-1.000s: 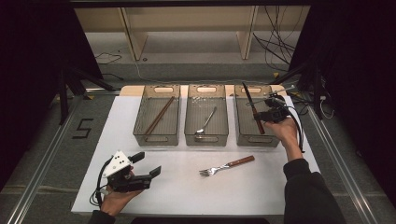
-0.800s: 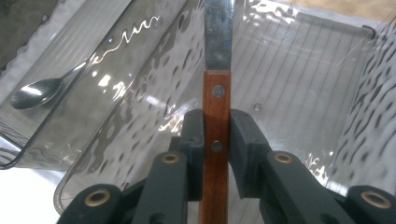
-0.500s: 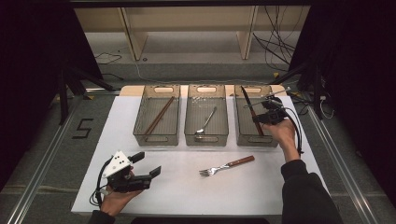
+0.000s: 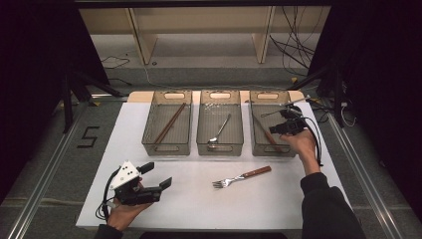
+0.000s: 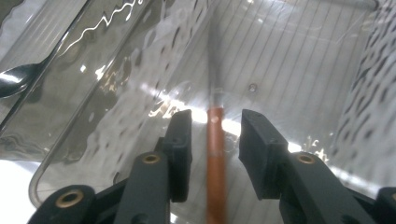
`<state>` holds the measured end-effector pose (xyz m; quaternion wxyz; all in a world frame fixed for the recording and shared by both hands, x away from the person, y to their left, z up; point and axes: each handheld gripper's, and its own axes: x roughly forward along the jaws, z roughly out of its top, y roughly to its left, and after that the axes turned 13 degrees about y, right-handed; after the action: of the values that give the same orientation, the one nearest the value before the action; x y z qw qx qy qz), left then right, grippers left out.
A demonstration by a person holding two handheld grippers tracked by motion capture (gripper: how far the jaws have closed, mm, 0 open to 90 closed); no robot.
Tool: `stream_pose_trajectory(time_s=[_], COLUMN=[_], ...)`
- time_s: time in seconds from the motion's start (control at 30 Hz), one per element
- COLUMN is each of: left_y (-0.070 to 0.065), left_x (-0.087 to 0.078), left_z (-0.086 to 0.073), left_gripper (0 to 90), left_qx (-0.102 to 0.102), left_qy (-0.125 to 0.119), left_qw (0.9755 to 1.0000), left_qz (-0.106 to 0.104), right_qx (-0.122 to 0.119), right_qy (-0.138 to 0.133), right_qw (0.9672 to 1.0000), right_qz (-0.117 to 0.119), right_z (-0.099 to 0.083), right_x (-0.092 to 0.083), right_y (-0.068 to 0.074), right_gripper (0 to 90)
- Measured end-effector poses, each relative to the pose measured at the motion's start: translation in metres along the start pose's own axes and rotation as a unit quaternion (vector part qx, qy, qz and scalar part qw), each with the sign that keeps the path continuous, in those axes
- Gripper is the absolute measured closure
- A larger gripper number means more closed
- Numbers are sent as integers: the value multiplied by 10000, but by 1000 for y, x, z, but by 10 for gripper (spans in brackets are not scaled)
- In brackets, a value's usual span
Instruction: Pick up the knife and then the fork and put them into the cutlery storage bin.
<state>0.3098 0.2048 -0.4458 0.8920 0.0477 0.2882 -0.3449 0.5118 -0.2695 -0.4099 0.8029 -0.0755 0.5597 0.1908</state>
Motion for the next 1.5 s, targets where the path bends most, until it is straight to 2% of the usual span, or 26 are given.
stream_pose_trajectory(time_s=[0.23, 0.4, 0.67, 0.8, 0.87, 1.0, 1.03, 1.1, 1.17, 1.5], left_y=[0, 0, 0, -1, 0, 0, 0, 0, 0, -1], left_x=[0, 0, 0, 0, 0, -1, -1, -1, -1, -1], left_z=[0, 0, 0, 0, 0, 0, 0, 0, 0, 0], left_gripper=[163, 162, 163, 163, 163, 163, 162, 162, 162, 161], left_qx=[-10, 1, 3, 0, -13, -10, -9, -18, -30, -39], left_qy=[1, 2, 3, -23, -31, -36, -45, -70, -84, -128], left_qw=[10000, 10000, 10000, 10000, 10000, 10000, 10000, 10000, 10000, 9999], left_qz=[-1, 1, 0, 1, -3, 2, -1, 9, 5, -53], right_qx=[-294, -764, -1287, -1601, -1848, -2166, -2204, -2404, -2461, -2996], right_qy=[-328, -529, -709, -663, -625, -581, -544, -491, -387, -71], right_qw=[9990, 9955, 9883, 9838, 9797, 9733, 9727, 9681, 9672, 9527], right_qz=[126, 200, 414, 449, 468, 483, 480, 519, 507, 511], right_z=[-2, -5, -10, -13, -15, -18, -19, -21, -22, -29], right_x=[-15, -27, -43, -50, -53, -57, -57, -57, -57, -50], right_y=[8, 24, 42, 54, 61, 73, 75, 79, 82, 96], right_gripper=[494, 433, 364, 350, 350, 335, 333, 331, 325, 304])
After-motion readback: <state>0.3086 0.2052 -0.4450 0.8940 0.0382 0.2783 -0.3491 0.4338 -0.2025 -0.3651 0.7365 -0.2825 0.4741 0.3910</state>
